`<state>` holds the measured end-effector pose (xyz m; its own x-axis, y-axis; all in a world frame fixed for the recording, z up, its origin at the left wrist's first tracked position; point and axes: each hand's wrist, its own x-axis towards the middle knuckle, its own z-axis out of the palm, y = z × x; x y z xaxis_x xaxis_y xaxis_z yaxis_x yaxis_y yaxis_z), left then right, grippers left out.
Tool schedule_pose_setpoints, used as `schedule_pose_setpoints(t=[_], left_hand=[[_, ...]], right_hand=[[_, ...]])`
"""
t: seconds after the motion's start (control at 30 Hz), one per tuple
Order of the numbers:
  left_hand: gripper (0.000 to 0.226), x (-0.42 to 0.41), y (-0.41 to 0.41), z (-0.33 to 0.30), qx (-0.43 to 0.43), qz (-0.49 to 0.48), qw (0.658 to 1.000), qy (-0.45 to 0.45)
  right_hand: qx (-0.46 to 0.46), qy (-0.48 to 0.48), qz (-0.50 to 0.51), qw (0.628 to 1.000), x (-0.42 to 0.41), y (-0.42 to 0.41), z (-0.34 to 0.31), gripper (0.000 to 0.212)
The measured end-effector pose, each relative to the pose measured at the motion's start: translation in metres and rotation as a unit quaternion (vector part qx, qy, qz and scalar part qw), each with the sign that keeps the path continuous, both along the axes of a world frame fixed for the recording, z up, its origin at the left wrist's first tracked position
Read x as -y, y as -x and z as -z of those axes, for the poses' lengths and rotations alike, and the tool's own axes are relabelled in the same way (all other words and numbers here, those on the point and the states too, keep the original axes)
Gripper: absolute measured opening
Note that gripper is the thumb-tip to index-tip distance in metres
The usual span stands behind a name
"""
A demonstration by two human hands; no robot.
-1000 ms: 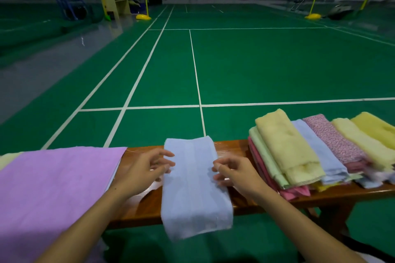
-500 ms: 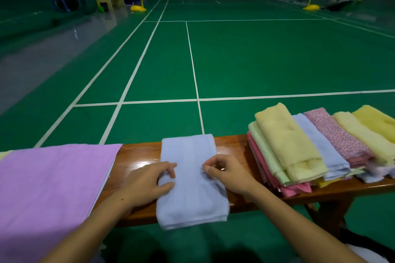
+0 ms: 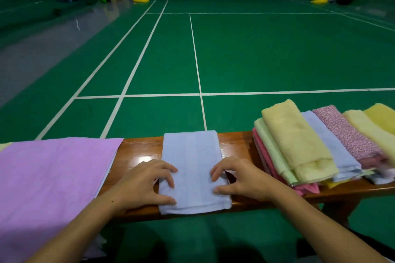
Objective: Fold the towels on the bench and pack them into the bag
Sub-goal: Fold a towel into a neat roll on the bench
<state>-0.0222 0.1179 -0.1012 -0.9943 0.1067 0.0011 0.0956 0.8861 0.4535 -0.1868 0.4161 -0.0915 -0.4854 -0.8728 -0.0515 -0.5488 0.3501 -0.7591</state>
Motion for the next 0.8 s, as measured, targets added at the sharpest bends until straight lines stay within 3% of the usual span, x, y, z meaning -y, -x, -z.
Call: schedule_pose_setpoints(t=[0.1,0.27,0.47,0.63,0.7,0.8], left_hand=[[0.058,0.001,-0.004,0.000,0.017,-0.003,1.000,0.024],[0.061,0.001,0.000,0.000,0.023,-0.014,0.999,0.031],[0.043,0.005,0.007,0.002,0.007,-0.031,0.999,0.000],[0.028,0.003,0.013,0.000,0.011,-0.035,0.999,0.014],[0.024,0.002,0.012,-0.004,0.015,-0.045,0.999,-0.017],[0.011,0.000,0.008,-0.016,0.024,-0.071,0.992,-0.098]], right_hand=[[-0.050,-0.054,-0.025,0.997,-0.003,-0.003,0.003,0.037],[-0.084,-0.084,-0.023,0.993,0.006,0.000,0.004,0.037],[-0.113,-0.086,-0.019,0.990,0.015,0.008,0.011,0.028],[-0.195,-0.095,-0.038,0.975,0.022,0.006,0.008,0.024],[-0.215,-0.082,-0.047,0.972,0.022,0.003,0.005,0.021],[-0.173,-0.067,-0.026,0.982,0.020,-0.004,-0.006,0.018]])
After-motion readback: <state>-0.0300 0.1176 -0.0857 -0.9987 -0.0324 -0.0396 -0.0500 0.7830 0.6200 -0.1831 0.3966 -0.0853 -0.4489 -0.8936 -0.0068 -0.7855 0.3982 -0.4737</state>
